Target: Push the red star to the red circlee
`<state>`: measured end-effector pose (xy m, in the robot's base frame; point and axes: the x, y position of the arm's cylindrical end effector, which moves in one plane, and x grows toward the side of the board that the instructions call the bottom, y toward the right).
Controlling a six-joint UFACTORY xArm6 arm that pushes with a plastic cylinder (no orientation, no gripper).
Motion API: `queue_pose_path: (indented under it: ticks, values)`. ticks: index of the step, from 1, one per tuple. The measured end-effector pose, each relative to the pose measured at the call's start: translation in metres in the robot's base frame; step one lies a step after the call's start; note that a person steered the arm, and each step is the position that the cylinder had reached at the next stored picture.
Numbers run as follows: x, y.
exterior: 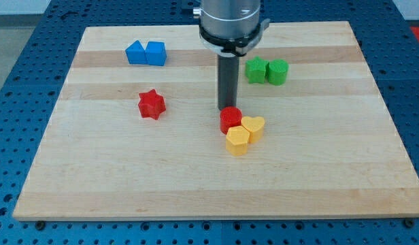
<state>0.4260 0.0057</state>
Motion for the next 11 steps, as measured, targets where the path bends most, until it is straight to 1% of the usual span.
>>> queue_pose_path:
  ticks: [1, 2, 3, 4, 5, 6, 8, 10, 11]
  values:
    - [-0.028, -0.06]
    - [-0.044, -0.139]
    - [-0.033, -0.203]
    - [-0.009, -0.203]
    - [-0.004, -0.173]
    - [-0.017, -0.167]
    - [-0.009, -0.123]
    - [0.03, -0.104]
    - [0.04, -0.08]
